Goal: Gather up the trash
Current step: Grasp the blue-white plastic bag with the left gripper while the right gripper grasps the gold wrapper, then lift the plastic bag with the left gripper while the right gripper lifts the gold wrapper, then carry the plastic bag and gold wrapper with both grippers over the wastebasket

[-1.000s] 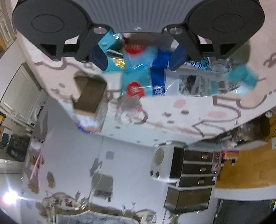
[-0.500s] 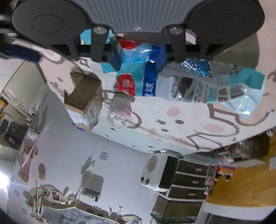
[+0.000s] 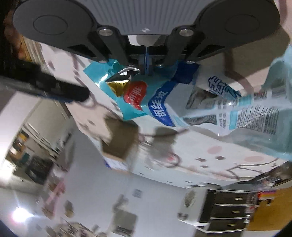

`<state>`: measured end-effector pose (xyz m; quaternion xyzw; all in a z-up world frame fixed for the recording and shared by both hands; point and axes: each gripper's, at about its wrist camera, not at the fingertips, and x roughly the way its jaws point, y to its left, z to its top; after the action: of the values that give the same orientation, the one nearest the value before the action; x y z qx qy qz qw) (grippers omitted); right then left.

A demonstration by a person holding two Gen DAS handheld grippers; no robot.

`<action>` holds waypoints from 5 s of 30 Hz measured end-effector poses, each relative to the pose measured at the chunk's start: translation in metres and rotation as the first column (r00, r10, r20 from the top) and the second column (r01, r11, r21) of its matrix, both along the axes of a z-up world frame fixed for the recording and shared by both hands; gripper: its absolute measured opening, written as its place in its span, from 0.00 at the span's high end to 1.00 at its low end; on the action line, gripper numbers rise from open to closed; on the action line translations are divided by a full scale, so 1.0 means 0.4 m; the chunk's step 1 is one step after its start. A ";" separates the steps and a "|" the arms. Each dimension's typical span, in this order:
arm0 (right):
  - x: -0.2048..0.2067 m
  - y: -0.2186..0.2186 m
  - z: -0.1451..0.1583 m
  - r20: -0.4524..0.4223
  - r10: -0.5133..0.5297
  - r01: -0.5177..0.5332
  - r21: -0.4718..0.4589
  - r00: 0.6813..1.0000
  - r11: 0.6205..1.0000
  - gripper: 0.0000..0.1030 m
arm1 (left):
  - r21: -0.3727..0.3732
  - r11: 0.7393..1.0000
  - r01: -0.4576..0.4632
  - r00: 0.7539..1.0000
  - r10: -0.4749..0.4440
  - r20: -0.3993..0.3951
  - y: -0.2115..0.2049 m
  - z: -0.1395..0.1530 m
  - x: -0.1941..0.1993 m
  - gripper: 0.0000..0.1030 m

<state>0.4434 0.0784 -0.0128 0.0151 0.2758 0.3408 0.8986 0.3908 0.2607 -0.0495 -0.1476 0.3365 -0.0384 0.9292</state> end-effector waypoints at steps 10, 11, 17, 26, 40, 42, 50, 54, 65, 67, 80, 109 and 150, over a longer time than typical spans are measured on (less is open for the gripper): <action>-0.023 -0.093 -0.031 -0.089 0.058 -0.056 0.024 0.994 0.998 0.52 | 0.035 0.985 0.170 0.984 -0.172 0.045 -0.072 0.009 -0.076 1.00; -0.025 -0.089 -0.041 -0.102 0.074 -0.073 0.018 0.992 0.997 0.55 | 0.034 0.986 0.162 0.986 -0.164 0.037 -0.070 0.005 -0.074 1.00; -0.049 -0.063 -0.068 -0.126 0.140 -0.139 0.016 0.982 0.990 0.68 | 0.022 0.988 0.156 0.987 -0.157 0.033 -0.062 0.011 -0.062 1.00; -0.100 -0.084 -0.035 -0.100 0.186 -0.178 0.089 0.977 0.980 0.67 | 0.010 0.988 0.155 0.988 -0.155 0.025 -0.057 0.009 -0.064 1.00; -0.129 0.002 -0.057 -0.039 0.225 -0.227 -0.074 0.974 0.971 0.72 | -0.060 0.992 0.111 0.994 -0.110 0.023 -0.007 0.015 -0.062 1.00; -0.133 0.021 -0.056 -0.016 0.237 -0.237 -0.107 0.971 0.966 0.72 | -0.061 0.992 0.112 0.994 -0.111 0.021 -0.006 0.015 -0.060 1.00; -0.148 -0.003 -0.048 0.003 0.190 -0.188 -0.123 0.982 0.974 0.81 | -0.053 0.990 0.129 0.992 -0.128 0.012 -0.015 0.011 -0.060 1.00; -0.154 -0.076 0.006 0.053 0.122 -0.118 -0.068 0.991 0.991 0.81 | -0.045 0.983 0.180 0.984 -0.180 0.004 -0.047 0.004 -0.070 1.00; -0.086 -0.131 0.000 -0.032 0.038 -0.040 -0.043 0.999 0.998 0.81 | -0.080 0.915 0.396 0.917 -0.398 -0.011 -0.129 0.008 -0.244 1.00; -0.095 -0.123 -0.021 -0.068 0.039 -0.042 -0.048 0.997 0.998 0.81 | -0.067 0.918 0.390 0.919 -0.392 -0.027 -0.135 0.011 -0.272 0.95; -0.249 -0.138 -0.042 -0.091 0.087 -0.087 0.008 0.992 0.996 0.81 | -0.288 0.950 0.118 0.993 -0.113 0.034 -0.002 0.097 -0.331 0.03; -0.296 -0.203 -0.042 -0.118 0.037 -0.030 0.060 0.992 0.998 0.81 | -0.289 0.954 -0.076 0.996 0.058 -0.070 -0.074 0.026 -0.195 0.80; -0.517 -0.892 0.025 0.029 -0.386 0.383 0.066 0.922 0.921 0.81 | 0.165 0.950 0.266 0.946 -0.290 0.145 -0.870 0.142 -0.350 0.82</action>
<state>0.2368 -0.2783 -0.0030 0.0884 0.2384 0.1663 0.9527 0.2507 -0.0874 0.0073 -0.0279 0.2769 -0.1572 0.9476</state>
